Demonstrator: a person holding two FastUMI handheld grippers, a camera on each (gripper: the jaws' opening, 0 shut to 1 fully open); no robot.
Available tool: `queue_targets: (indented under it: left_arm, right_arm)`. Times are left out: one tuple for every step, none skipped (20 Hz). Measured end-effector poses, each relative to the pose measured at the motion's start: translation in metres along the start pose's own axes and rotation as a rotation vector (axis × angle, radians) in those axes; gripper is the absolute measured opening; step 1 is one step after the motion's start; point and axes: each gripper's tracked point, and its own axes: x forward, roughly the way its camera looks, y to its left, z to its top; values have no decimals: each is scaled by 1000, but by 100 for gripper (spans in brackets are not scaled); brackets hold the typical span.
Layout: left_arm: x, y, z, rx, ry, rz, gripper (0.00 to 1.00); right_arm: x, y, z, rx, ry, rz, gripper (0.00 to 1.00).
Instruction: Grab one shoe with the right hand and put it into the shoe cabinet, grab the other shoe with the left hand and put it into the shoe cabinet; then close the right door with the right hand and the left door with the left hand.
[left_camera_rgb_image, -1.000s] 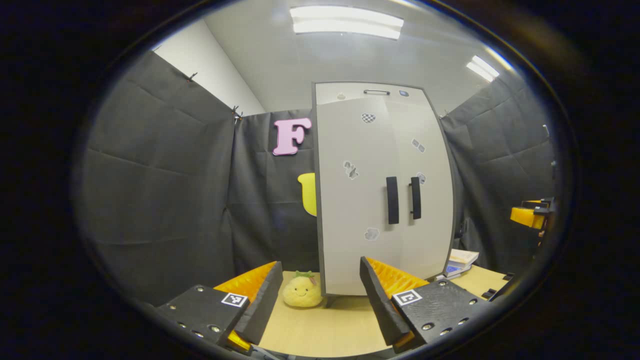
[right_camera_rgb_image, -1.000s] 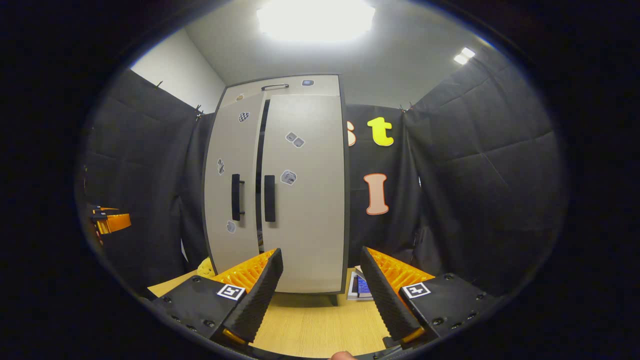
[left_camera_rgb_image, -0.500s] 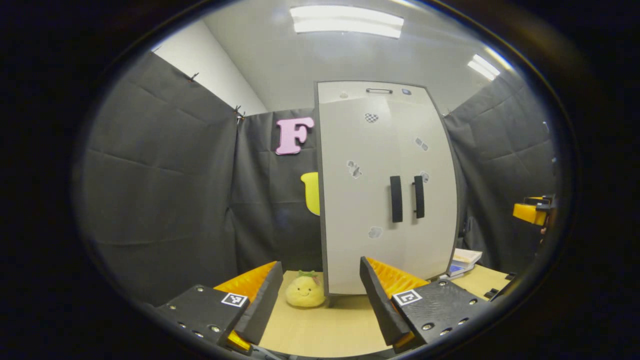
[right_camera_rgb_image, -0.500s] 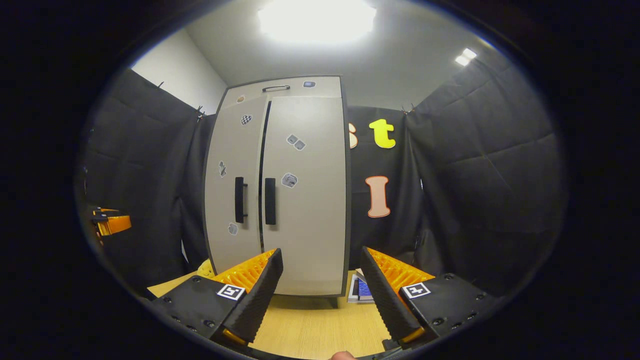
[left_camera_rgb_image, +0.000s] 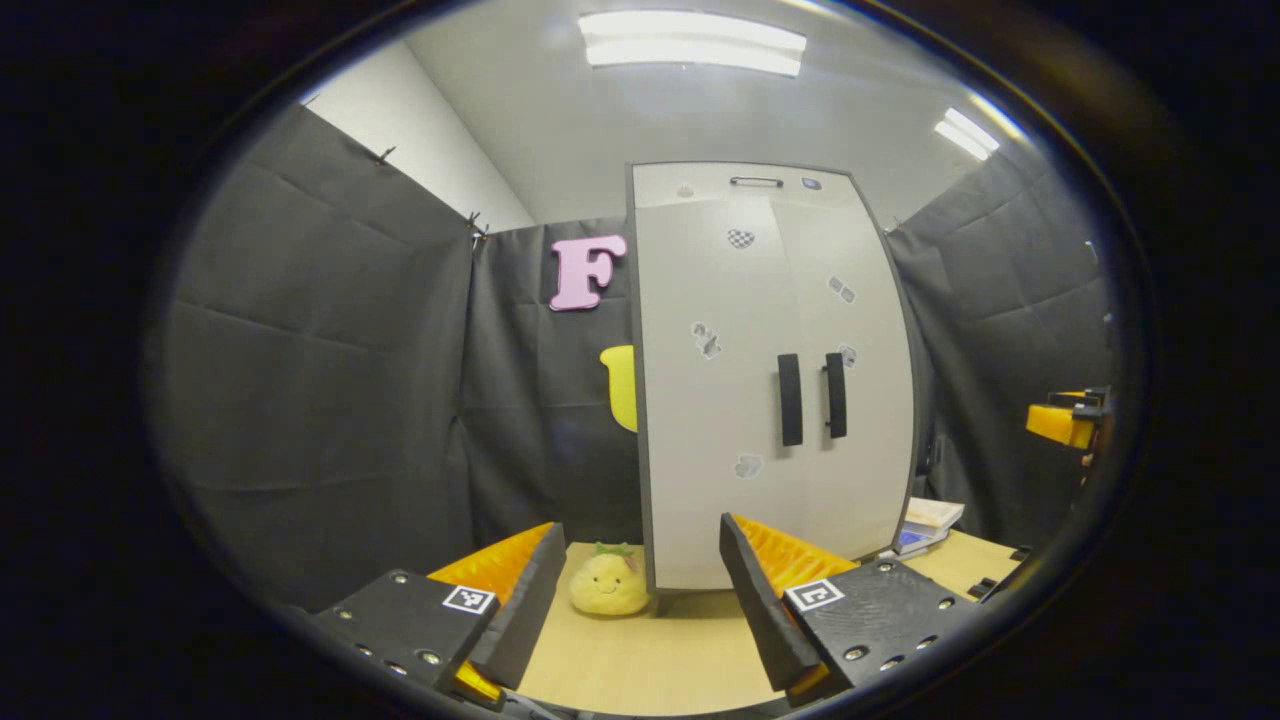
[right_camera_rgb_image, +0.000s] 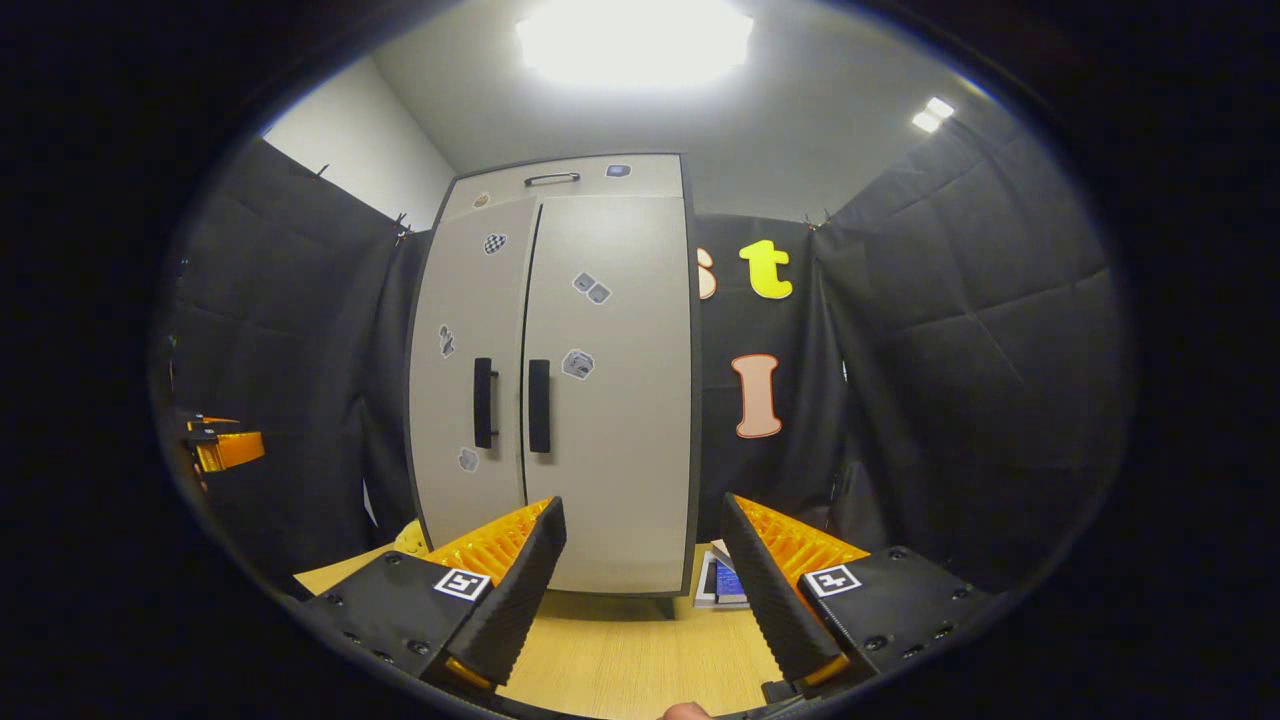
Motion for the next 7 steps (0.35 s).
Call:
queue_targets:
  left_arm:
    - [0, 0, 0, 4, -1, 0, 89]
    - [-1, -1, 1, 8, -2, -2, 89]
    - [-1, -1, 1, 10, -2, -4, 89]
    - [-1, -1, 1, 10, -2, -8, 89]
    - [-1, -1, 1, 9, -1, -7, 89]
    - [0, -1, 0, 7, 0, -7, 89]
    - [0, -1, 0, 6, 1, -7, 89]
  right_arm:
    - [0, -1, 0, -4, -2, -2, 98]
    - [1, -2, 1, -6, -3, -3, 98]
    - [2, -2, 1, -6, -3, -2, 98]
    - [3, -2, 0, -4, -2, -2, 98]
    - [2, -3, -1, -1, -1, -2, 98]
    - [2, -3, -1, 3, -1, 1, 98]
    - [3, -4, 0, 6, -3, 1, 98]
